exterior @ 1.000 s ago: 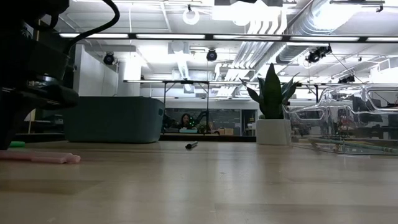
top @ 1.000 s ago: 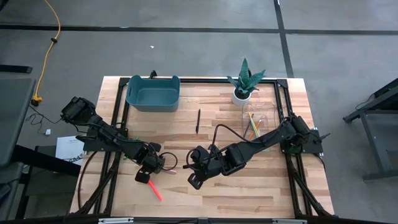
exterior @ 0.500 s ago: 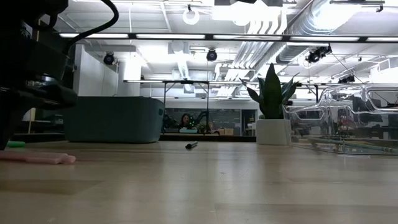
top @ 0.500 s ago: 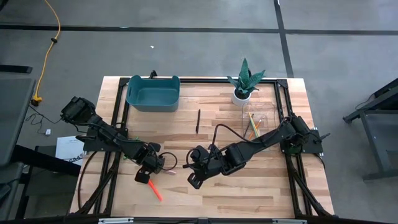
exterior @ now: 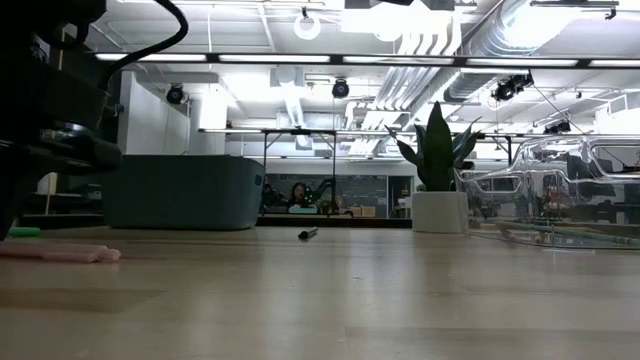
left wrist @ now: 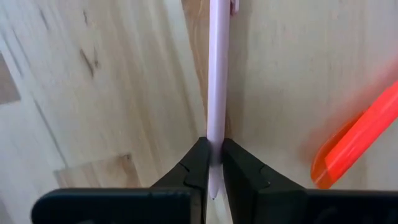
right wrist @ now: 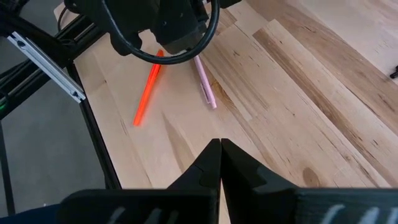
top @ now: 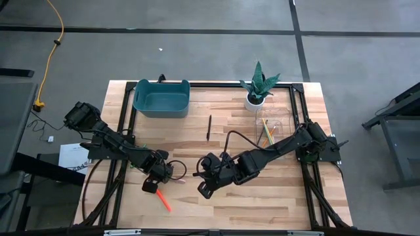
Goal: Sort pens & pencils
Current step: Put the pink pen into the blue bin
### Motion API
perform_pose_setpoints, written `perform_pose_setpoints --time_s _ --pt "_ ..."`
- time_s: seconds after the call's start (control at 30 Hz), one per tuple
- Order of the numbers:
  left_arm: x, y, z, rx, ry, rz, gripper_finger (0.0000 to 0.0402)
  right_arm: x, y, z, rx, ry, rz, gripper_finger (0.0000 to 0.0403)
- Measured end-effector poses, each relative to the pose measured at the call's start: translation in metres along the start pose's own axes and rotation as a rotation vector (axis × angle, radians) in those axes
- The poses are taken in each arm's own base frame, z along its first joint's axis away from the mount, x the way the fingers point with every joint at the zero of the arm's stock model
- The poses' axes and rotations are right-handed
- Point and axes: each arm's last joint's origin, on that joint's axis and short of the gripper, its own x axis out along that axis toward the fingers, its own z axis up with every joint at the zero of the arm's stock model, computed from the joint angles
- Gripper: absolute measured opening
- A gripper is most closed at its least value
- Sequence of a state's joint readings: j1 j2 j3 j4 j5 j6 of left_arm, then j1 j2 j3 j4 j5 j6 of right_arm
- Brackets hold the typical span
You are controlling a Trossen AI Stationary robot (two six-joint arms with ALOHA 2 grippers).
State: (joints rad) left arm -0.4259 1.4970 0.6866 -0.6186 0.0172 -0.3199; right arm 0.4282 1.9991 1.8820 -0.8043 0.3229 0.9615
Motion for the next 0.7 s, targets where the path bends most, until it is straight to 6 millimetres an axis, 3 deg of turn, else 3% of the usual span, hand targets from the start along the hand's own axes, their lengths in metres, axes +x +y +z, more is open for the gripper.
perform_pose_setpoints --time_s 0.2,0.7 --pt "-0.012 0.004 0.008 0.018 0.019 0.067 0.0021 0.0 0.0 0.0 0.002 -0.008 0.001 0.0" --pt "-0.042 0.061 0.03 -0.01 0.07 0.168 0.0027 -0.004 0.005 -0.007 0.002 -0.027 -0.016 0.0"
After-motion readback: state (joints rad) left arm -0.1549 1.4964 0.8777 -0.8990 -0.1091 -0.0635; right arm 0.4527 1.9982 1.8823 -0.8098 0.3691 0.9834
